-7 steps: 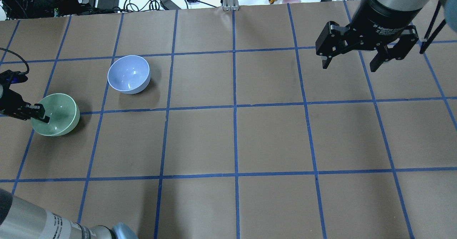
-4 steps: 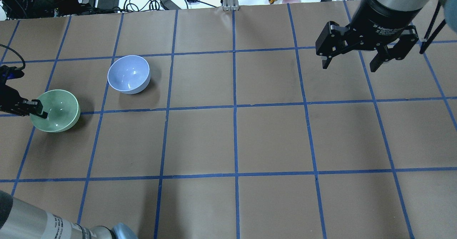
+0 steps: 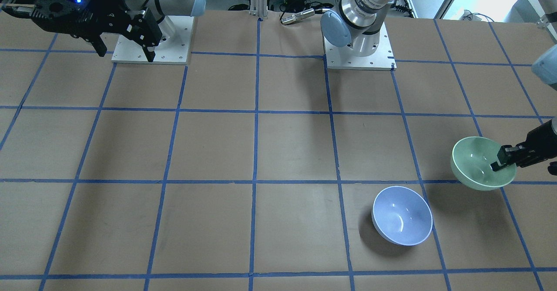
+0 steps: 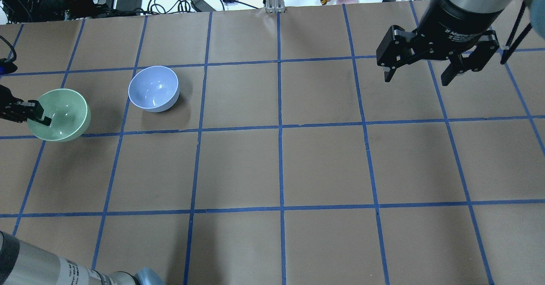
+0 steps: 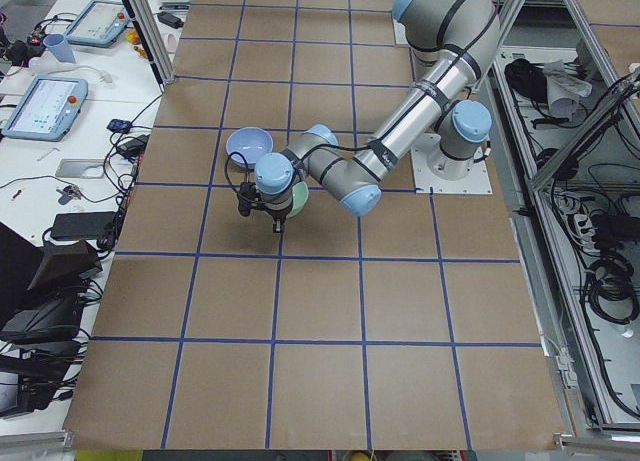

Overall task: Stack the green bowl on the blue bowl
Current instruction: 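Lift the green bowl with the left gripper and carry it over the blue bowl, then lower the green bowl into the blue bowl and open the left gripper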

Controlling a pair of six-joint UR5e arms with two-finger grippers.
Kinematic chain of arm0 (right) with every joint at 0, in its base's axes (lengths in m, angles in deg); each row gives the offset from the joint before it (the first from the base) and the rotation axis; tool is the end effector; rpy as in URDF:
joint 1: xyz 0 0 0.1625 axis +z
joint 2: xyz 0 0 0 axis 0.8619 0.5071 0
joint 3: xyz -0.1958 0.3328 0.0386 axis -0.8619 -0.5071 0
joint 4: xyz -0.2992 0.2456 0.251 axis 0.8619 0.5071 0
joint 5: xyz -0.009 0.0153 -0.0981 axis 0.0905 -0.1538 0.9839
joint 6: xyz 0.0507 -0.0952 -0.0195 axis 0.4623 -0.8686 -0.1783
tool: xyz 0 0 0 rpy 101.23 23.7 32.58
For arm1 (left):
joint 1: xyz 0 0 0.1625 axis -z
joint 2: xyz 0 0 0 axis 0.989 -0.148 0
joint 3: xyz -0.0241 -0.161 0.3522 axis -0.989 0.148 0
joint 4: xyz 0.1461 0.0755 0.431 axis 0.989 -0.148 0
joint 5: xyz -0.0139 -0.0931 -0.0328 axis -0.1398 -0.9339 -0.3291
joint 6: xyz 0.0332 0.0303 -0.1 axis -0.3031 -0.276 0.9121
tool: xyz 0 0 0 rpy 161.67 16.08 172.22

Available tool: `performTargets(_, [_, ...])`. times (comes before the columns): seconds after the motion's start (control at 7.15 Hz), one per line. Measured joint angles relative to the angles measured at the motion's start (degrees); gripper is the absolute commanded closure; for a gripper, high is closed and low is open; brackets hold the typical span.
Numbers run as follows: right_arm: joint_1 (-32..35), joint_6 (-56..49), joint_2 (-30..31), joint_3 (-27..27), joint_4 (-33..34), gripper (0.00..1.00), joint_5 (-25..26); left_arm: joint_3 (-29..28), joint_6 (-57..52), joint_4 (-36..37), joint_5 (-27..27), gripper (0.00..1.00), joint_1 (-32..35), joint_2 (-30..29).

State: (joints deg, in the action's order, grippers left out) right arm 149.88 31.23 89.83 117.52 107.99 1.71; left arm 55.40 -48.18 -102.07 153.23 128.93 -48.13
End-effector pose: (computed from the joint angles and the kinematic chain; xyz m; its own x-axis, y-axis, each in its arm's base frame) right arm 0.1377 -0.5009 0.4935 -0.9920 0.1253 -0.0135 0.1254 0.9921 -0.0085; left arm 0.3163 -0.5747 0.2066 -0.9744 -0.0098 0.2247 -0.0225 0.9983 -0.0541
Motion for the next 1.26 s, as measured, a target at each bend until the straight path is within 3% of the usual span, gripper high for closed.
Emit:
performTargets(0.42, [0.0, 0.0, 0.0, 0.0, 0.03, 0.0, 0.0, -3.72, 4.7, -2.0, -5.5, 1.0, 5.26, -0.89])
performTargets(0.98, [0.0, 0.0, 0.0, 0.0, 0.02, 0.0, 0.0, -5.02, 21.61, 2.89, -6.09, 1.0, 14.52, -2.67])
performTargets(1.26, [0.0, 0.0, 0.0, 0.02, 0.02, 0.0, 0.0, -5.17, 26.91, 3.24, -3.88, 1.0, 19.09, -3.48])
